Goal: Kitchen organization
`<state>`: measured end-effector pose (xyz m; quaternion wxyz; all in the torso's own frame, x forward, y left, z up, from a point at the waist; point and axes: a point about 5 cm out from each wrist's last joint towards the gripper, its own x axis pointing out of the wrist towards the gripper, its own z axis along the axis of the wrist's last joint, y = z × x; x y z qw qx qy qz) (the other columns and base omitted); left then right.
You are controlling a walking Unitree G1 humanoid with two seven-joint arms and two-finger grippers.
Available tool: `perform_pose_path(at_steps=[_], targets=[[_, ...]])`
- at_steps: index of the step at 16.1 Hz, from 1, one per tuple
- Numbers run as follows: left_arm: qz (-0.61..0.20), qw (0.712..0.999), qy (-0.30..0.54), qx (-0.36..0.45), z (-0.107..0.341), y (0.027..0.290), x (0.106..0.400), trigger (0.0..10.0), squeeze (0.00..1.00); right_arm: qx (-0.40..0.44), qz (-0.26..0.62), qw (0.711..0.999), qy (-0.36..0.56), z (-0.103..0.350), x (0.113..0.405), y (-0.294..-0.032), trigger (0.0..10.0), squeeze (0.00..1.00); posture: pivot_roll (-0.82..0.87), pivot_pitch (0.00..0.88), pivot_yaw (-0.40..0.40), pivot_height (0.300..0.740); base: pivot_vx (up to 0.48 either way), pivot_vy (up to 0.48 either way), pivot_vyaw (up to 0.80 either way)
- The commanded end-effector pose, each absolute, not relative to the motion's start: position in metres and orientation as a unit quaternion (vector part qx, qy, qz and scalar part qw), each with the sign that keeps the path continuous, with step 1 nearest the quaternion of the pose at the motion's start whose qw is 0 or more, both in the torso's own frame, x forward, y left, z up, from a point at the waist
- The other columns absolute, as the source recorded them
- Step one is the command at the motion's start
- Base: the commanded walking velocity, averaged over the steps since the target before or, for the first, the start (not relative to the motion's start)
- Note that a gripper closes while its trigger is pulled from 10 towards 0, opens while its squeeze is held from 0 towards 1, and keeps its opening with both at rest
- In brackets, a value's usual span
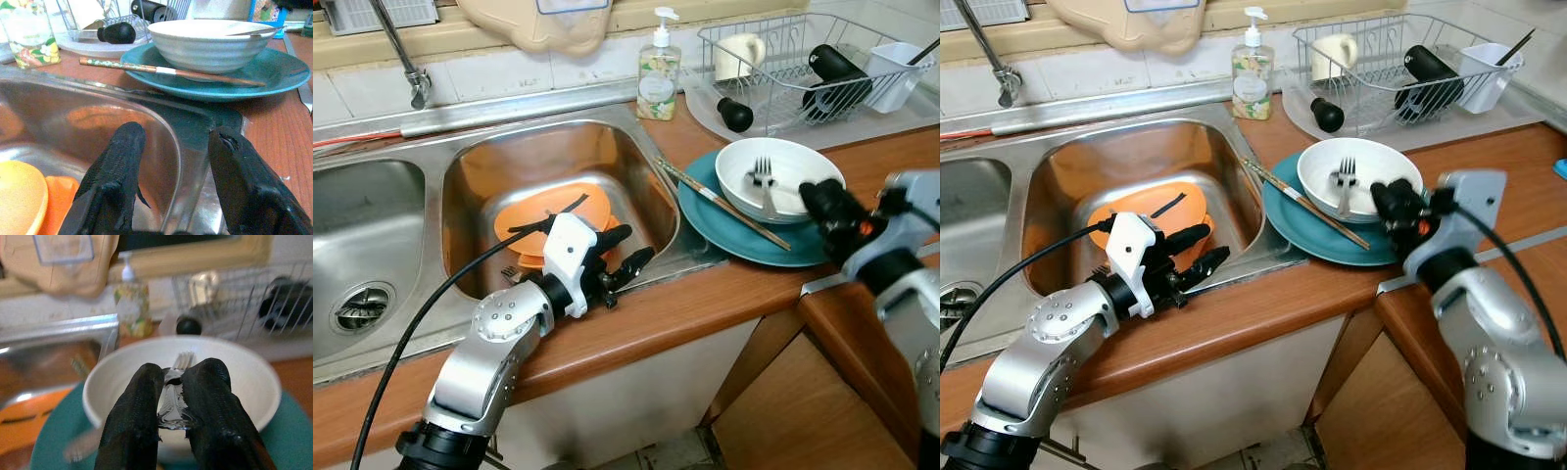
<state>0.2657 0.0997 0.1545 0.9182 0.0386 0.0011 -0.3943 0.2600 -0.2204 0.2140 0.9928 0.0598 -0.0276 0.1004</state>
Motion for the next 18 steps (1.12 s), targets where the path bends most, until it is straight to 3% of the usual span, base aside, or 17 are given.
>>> perform_pose_path(at_steps=[1, 2, 6, 14, 18], targets=[[-0.395, 0.916, -0.021, 0.059, 0.165, 0.099, 0.268, 10.0, 0.00, 0.057, 0.091, 0.993, -0.056, 0.227, 0.260, -0.225, 0.0, 0.00, -0.19, 0.000, 0.043, 0.740, 0.000, 0.000, 0.00], [-0.395, 0.913, -0.032, 0.091, 0.168, 0.098, 0.271, 10.0, 0.00, 0.086, 0.109, 0.987, -0.085, 0.240, 0.260, -0.221, 0.0, 0.00, -0.19, 0.000, 0.044, 0.740, 0.000, 0.000, 0.00], [-0.393, 0.911, -0.056, 0.115, 0.176, 0.094, 0.275, 10.0, 0.00, 0.071, 0.160, 0.981, -0.081, 0.245, 0.259, -0.203, 0.0, 0.00, -0.19, 0.000, 0.043, 0.740, 0.000, 0.000, 0.00], [-0.394, 0.907, -0.071, 0.133, 0.178, 0.091, 0.277, 10.0, 0.00, 0.060, 0.140, 0.987, -0.056, 0.238, 0.259, -0.209, 0.0, 0.00, -0.19, 0.000, 0.049, 0.740, 0.000, 0.000, 0.00], [-0.365, 0.898, -0.148, 0.196, 0.199, 0.086, 0.287, 10.0, 0.00, 0.064, 0.243, 0.966, -0.058, 0.246, 0.255, -0.174, 0.0, 0.00, -0.18, 0.000, 0.039, 0.740, 0.000, 0.000, 0.00]])
